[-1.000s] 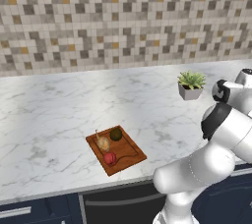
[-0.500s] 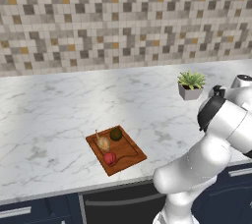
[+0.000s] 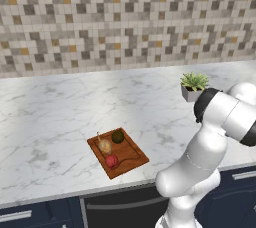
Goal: Place the avocado, onion, tomato, and bell pepper on the cutting board.
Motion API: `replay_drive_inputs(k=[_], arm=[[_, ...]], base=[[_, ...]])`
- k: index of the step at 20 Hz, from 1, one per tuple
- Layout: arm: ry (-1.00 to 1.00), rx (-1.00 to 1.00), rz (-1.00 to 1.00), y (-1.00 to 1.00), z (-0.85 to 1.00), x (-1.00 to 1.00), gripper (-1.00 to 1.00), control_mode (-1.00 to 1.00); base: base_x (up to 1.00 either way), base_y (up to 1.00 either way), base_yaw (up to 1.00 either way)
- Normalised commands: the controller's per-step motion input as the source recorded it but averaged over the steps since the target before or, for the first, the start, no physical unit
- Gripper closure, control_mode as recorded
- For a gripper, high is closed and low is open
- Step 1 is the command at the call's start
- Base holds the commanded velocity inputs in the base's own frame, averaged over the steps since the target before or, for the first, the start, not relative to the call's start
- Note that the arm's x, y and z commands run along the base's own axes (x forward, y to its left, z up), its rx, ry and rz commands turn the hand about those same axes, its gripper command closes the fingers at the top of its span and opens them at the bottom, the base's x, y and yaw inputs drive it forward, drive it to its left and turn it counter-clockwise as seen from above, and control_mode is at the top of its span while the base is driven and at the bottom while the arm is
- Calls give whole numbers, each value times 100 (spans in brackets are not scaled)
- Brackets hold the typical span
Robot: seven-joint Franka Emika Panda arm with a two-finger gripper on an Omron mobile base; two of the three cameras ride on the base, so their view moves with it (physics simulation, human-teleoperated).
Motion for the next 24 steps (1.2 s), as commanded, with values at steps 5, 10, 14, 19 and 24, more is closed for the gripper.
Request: replay_drive_inputs(k=[5, 10, 14, 19, 24], arm=[[1, 0, 0, -1, -29, 10, -100, -100], [1, 0, 0, 0, -26, 13, -100, -100], [0, 0, 0, 0, -25, 8, 100, -100], [0, 0, 0, 0, 19, 0, 100, -100], [-3, 0, 0, 22, 67, 0, 100, -100]], base=[[0, 0, 0], [0, 0, 0], [0, 0, 0], [0, 0, 0], [0, 0, 0]])
